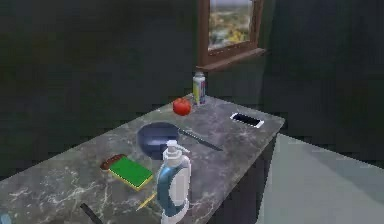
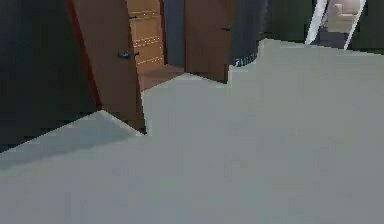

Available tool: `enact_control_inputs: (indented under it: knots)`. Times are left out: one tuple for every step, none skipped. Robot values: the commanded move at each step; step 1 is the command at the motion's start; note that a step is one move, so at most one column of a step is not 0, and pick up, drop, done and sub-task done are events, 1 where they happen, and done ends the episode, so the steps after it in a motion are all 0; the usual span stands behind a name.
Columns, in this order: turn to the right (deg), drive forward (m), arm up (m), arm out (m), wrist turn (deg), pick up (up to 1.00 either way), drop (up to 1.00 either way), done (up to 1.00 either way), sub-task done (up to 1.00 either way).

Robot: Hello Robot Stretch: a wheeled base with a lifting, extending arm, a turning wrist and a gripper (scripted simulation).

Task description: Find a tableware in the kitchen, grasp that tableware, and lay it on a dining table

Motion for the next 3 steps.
enact_control_inputs:
  knots:
    - [-45.0, 0.0, 0.0, 0.0, 0.0, 0.0, 0.0, 0.0, 0.0]
    - [-45.0, 0.0, 0.0, 0.0, 0.0, 0.0, 0.0, 0.0, 0.0]
    - [0.0, 0.0, 0.5, 0.0, 0.0, 0.0, 0.0, 0.0, 0.0]
